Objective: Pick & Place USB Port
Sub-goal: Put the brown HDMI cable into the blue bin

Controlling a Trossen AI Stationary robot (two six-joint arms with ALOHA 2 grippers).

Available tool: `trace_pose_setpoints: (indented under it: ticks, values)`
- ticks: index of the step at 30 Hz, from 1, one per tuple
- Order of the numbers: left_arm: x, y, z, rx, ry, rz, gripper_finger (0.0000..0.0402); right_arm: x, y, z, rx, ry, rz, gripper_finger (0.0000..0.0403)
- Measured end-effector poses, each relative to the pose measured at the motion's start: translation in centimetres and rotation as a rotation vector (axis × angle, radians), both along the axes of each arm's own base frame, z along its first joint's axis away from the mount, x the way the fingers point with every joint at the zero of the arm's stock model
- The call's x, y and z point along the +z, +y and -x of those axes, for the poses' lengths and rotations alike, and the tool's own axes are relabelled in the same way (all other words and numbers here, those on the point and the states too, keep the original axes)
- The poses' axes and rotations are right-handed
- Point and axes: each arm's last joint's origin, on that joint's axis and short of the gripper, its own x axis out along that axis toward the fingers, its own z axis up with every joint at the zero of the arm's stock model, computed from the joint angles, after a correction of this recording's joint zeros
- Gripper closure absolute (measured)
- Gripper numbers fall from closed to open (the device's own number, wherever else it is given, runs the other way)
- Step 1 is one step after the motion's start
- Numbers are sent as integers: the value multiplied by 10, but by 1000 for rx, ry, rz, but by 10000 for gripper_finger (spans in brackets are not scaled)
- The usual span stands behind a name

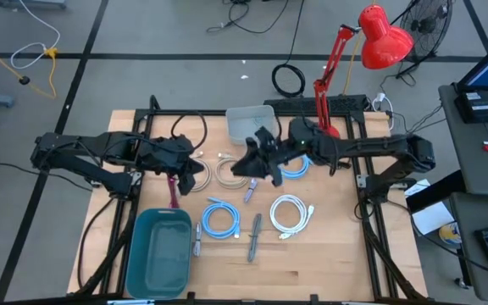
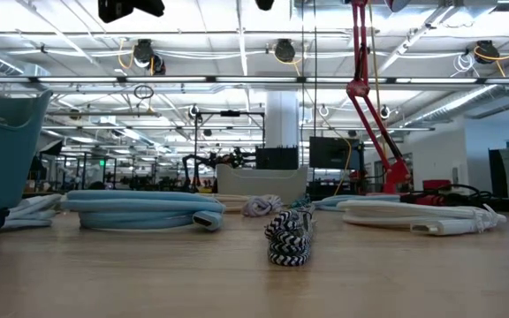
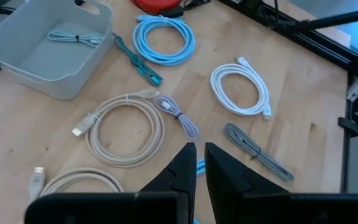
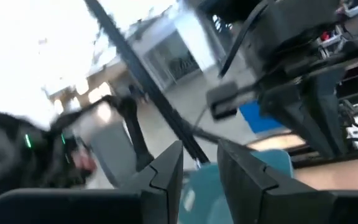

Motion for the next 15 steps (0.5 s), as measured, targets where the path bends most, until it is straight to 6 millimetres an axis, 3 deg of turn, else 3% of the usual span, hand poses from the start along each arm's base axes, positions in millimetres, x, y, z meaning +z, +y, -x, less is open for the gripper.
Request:
trace_pose_setpoints:
  ticks: [7, 12, 15]
  values:
    - [0, 0, 0, -6, 1, -1, 366, -24, 20, 1, 93, 73, 289, 312]
    - [0, 2, 0, 23, -1, -25, 366, -41, 26, 4, 143, -3, 555, 312]
    - [0, 2, 0, 35, -1, -36, 366, -53, 26, 5, 128, 6, 590, 312]
